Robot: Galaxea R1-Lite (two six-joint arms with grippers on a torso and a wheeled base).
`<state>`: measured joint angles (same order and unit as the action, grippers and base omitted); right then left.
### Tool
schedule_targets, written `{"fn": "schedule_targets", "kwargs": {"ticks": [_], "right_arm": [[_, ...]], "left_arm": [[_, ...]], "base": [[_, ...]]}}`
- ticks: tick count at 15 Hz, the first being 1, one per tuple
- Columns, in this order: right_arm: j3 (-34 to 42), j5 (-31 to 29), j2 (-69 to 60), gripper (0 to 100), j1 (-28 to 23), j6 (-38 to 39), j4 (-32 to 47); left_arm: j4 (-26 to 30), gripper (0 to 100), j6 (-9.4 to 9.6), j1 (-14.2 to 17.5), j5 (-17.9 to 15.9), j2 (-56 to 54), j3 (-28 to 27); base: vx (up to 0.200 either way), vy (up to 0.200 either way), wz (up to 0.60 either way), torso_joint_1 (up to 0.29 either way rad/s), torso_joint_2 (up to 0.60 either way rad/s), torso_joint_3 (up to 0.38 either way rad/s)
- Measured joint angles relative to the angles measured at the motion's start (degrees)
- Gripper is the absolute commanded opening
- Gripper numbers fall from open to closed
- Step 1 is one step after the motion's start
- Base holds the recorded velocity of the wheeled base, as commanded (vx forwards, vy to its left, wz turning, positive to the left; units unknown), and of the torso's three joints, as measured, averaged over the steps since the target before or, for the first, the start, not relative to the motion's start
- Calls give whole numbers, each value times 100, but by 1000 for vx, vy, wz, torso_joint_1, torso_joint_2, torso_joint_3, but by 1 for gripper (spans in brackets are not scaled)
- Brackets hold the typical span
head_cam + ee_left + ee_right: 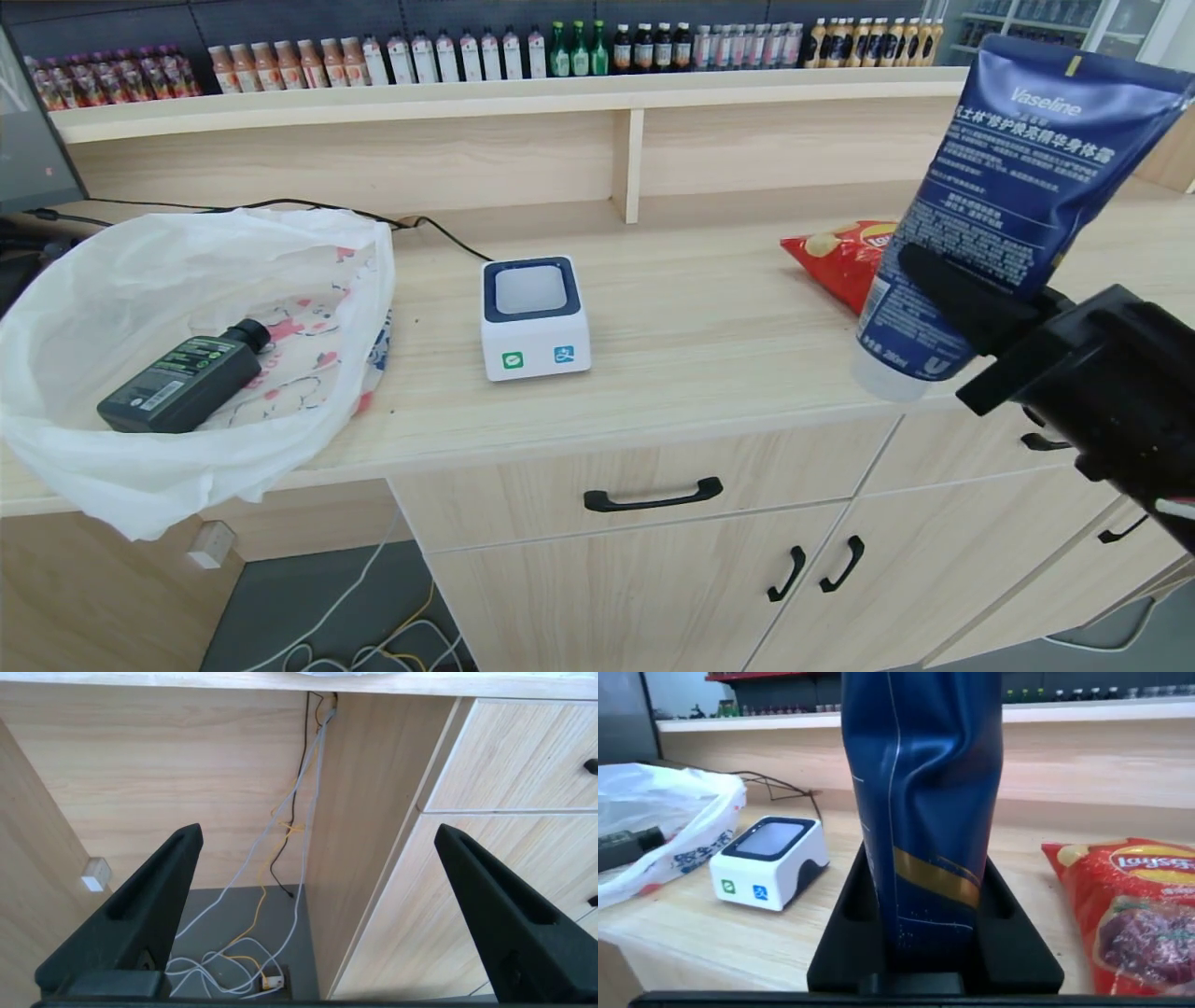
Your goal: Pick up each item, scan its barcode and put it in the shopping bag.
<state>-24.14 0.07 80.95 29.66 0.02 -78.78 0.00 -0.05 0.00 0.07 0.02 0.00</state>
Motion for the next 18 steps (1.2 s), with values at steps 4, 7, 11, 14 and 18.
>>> {"fn": "schedule_targets", "kwargs": {"ticks": [4,7,11,14,18], "right_arm": [[641,805,-234,0,179,466,-18],[852,1536,-219,0,197,846,-32],[887,2072,-189,0,206,1905,-165],[870,2477,-193,0,390,3043,-563],[724,2494,-33,0,746,4220,-818]], "left_arm": [[0,100,-2,0,0,0,0],[0,100,-2,0,0,0,0],[0,100,-2,0,0,0,0],[0,100,-2,0,0,0,0],[0,100,-2,0,0,0,0]], "base": [[0,0,0,0,0,0],[0,0,0,0,0,0],[0,0,0,0,0,0],[0,0,0,0,0,0],[0,0,0,0,0,0]]}}
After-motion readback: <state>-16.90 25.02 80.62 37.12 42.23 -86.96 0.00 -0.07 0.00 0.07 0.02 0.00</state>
